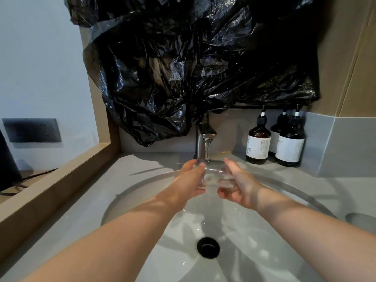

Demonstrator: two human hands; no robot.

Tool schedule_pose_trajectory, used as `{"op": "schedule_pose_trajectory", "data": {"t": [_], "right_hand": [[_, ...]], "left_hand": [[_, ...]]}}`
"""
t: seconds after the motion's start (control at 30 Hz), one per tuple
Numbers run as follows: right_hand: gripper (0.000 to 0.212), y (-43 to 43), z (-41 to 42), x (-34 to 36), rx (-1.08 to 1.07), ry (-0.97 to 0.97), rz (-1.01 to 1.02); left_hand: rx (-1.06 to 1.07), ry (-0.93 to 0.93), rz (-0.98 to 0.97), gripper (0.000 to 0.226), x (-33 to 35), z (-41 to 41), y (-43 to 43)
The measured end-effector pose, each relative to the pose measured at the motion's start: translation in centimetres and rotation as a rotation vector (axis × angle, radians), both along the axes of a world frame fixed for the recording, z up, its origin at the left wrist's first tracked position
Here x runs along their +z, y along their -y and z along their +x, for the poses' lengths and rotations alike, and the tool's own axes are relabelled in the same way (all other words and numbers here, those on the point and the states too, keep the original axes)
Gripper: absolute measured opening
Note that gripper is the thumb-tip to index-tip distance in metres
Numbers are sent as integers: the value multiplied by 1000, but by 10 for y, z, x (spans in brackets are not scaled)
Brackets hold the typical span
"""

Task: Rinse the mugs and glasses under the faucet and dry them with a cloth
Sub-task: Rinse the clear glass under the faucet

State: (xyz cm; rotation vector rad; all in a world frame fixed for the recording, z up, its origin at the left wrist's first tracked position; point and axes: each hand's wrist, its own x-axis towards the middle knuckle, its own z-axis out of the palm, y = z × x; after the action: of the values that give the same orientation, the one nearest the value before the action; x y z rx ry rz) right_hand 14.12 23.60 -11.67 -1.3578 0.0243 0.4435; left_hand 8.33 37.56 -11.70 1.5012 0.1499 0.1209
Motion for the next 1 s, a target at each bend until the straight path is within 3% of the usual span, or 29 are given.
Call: {"op": "schedule_pose_trajectory", "data": {"t": [0.13, 0.27, 0.33, 0.5, 0.67, 0.83, 1.0], "right_hand": [[35, -6, -3, 0, 57, 167, -54], [34, -6, -6, -3, 162, 332, -81], [33, -7, -6, 1, 157, 302, -103], [62, -6, -2, 5, 141, 106, -239], [47, -1, 1, 3, -6, 5, -40], [43, 6, 5, -1, -133, -103, 46], [44, 12, 3, 1, -137, -57, -31]], "left_hand": [[49, -151, 47, 49, 4, -1, -3], [104, -207, -74, 38, 5, 0, -6], [123, -181, -99, 34, 5, 1, -6], [69, 7, 102, 37, 0, -2, -11], [-30, 56, 162, 66, 0, -4, -7], [-33, 77, 344, 54, -2, -4, -4], [-59, 73, 430, 64, -3, -4, 0]]}}
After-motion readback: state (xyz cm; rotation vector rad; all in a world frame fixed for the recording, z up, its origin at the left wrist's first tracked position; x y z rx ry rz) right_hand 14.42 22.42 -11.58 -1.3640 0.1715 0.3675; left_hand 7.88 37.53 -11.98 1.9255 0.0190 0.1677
